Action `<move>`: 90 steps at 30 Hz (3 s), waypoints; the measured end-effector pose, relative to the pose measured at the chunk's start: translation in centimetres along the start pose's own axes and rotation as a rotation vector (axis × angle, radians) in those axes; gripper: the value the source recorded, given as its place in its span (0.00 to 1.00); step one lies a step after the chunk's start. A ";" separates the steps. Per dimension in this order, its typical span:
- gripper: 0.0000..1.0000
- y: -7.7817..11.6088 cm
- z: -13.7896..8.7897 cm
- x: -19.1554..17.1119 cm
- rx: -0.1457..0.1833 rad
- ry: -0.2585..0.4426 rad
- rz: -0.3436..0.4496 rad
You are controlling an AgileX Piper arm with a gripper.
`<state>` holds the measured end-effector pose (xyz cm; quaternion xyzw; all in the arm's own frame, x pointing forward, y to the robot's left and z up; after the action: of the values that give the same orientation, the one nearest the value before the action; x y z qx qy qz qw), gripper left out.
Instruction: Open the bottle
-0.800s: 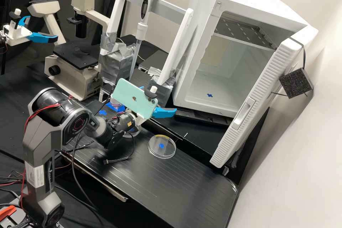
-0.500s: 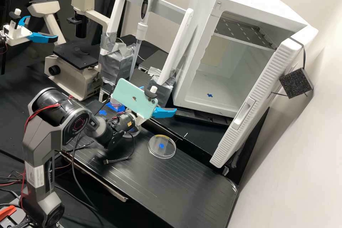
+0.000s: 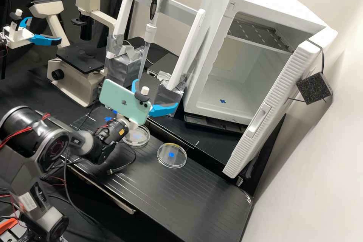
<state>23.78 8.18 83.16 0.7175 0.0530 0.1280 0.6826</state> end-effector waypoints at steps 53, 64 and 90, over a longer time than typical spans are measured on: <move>0.00 -7.3 0.5 -1.9 -0.085 -0.025 -0.233; 0.00 -7.3 0.5 -1.9 -0.085 -0.025 -0.233; 0.00 -7.8 0.3 -2.0 -0.083 -0.015 -0.252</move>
<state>22.71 7.88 75.23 0.6773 0.1320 0.0379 0.7228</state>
